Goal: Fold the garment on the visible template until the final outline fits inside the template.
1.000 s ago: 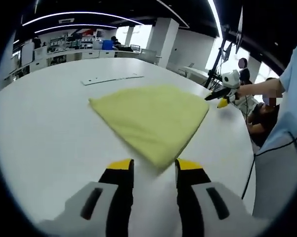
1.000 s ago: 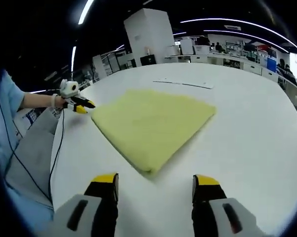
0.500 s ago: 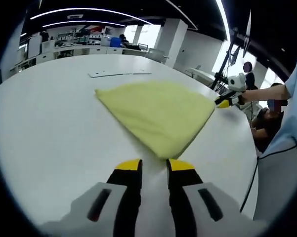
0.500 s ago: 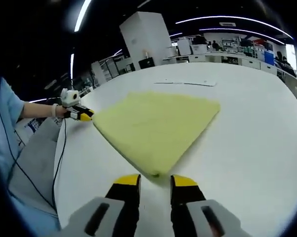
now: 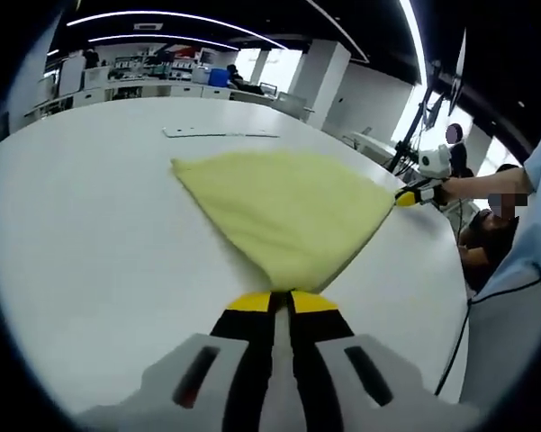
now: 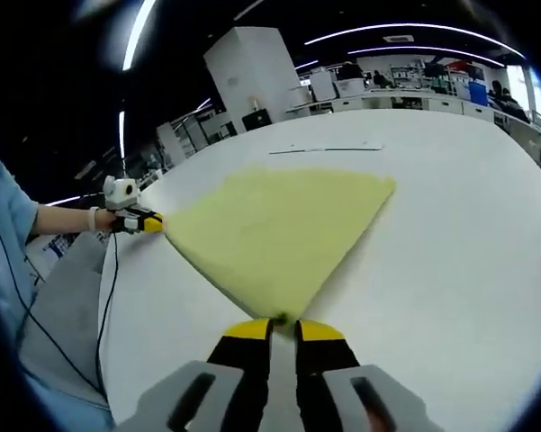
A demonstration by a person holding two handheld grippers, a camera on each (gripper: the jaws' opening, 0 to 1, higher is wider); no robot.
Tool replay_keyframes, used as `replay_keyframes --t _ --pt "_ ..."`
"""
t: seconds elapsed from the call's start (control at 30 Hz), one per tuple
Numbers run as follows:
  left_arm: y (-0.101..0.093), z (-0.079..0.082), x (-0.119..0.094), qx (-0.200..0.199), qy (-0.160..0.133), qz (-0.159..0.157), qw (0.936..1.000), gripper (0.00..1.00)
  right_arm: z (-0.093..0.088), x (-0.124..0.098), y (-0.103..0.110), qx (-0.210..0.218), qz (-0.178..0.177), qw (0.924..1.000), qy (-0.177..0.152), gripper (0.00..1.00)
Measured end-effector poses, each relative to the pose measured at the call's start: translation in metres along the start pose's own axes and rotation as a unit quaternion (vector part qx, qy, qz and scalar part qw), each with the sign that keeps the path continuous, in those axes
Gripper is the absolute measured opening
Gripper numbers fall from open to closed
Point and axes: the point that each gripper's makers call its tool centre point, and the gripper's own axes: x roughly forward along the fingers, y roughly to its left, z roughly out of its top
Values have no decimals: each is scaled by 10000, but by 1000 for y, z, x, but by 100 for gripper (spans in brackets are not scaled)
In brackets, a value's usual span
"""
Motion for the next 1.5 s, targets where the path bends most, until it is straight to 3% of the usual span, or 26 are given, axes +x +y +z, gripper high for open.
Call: replay_keyframes --t 0.67,0.93,1.07,1.2,1.3,1.43,1.5 --pt "-4 -4 -15 121 138 -50 9998 0 7 -21 2 -221 159 9996 89 0" --pt "-7 -13 -30 -24 107 -19 9999 0 3 -24 8 -228 294 9992 165 0" --pt "-3 -13 -40 101 -44 170 9998 0 1 -24 9 -194 306 9992 153 0" --pt "-1 -6 -36 348 -184 239 9989 0 -2 -21 8 -124 297 9993 188 0" --pt "-2 -4 -28 306 -103 185 9993 0 -1 -21 8 -119 297 9993 193 0" --pt "-6 0 -15 347 -70 57 9994 16 0 -22 8 -96 281 9994 182 0" --pt "-8 1 -12 395 -60 19 9992 15 0 -22 7 -106 267 9994 182 0"
